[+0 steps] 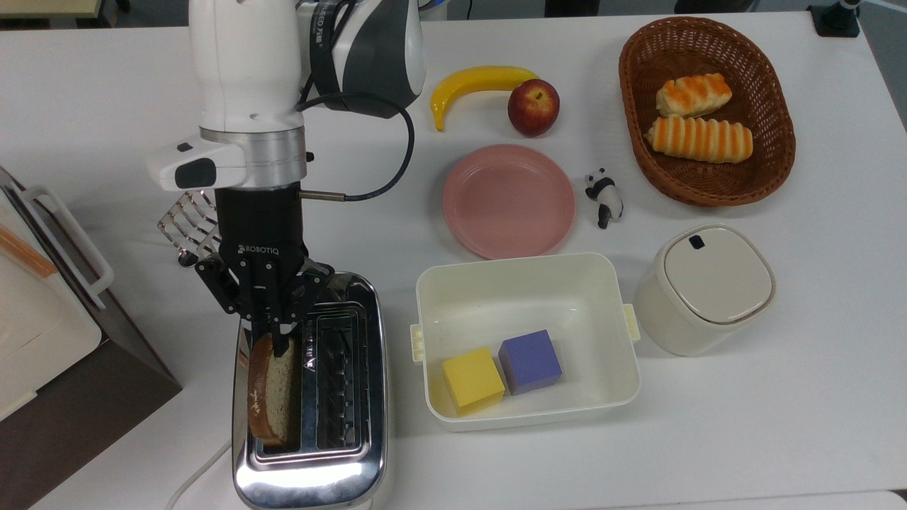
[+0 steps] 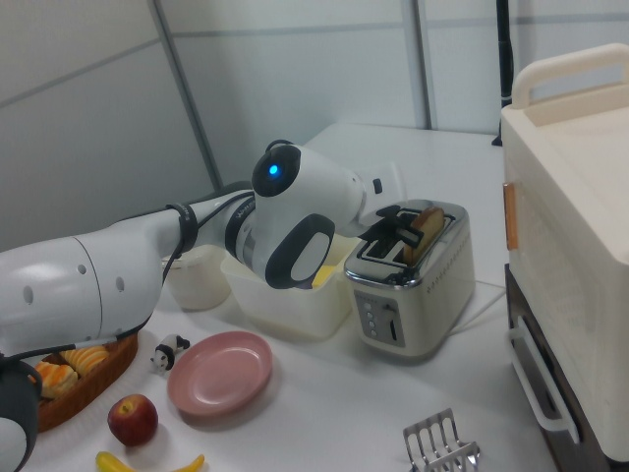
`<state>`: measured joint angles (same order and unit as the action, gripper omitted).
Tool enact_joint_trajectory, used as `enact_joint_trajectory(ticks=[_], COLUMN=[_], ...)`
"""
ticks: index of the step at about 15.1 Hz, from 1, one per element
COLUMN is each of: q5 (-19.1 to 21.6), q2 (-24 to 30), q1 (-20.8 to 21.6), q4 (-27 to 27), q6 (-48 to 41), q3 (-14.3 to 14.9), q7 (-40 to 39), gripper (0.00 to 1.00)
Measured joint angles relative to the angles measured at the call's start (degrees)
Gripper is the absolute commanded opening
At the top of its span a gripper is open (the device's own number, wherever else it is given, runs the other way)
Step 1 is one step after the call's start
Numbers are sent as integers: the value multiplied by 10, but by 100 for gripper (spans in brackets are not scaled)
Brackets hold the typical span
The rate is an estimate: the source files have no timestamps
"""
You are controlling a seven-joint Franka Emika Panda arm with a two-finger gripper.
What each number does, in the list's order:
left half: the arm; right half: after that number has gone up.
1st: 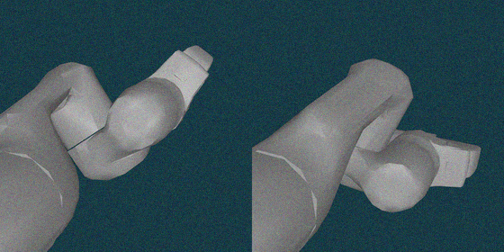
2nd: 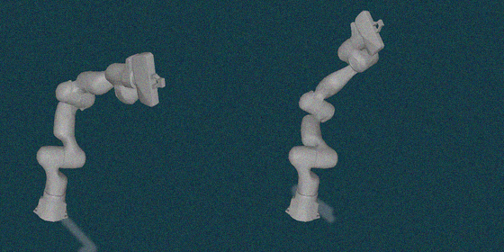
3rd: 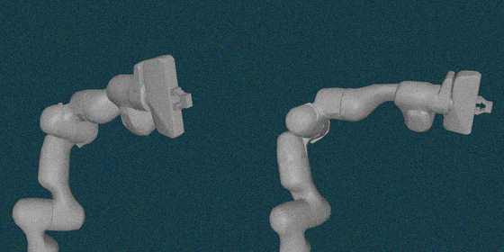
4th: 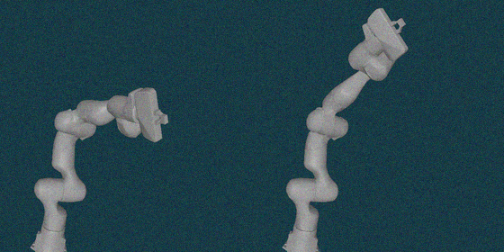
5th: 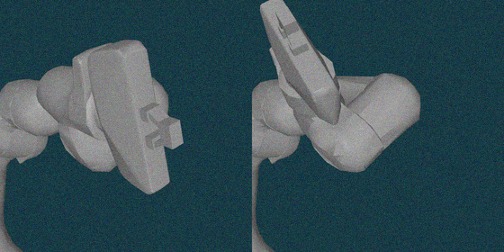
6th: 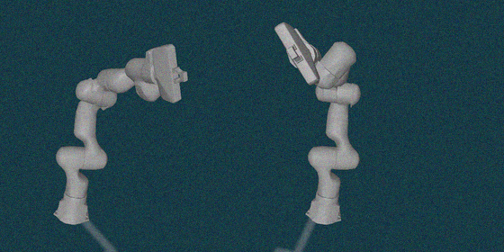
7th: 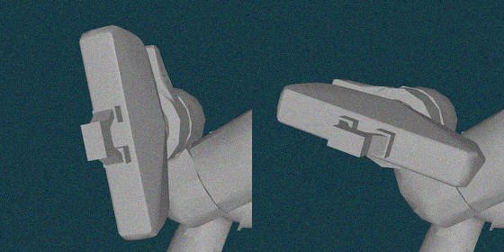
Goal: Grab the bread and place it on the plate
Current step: 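Lower the gripper onto the bread slice and close on its crust, then lift the bread slice straight up out of the toaster slot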
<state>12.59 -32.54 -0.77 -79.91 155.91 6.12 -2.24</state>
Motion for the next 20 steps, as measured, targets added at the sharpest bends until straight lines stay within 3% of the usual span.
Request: enact_joint_trajectory(ticks=[10, 17, 19, 20], q5=[1, 3, 8, 8], q2=[21, 97, 124, 140], q1=[1, -1, 0, 0], q4=[28, 32, 31, 31], q6=[4, 4, -27, -84], q3=[-8, -8, -8, -8], q7=[75, 97, 98, 98], gripper=[15, 16, 16, 16])
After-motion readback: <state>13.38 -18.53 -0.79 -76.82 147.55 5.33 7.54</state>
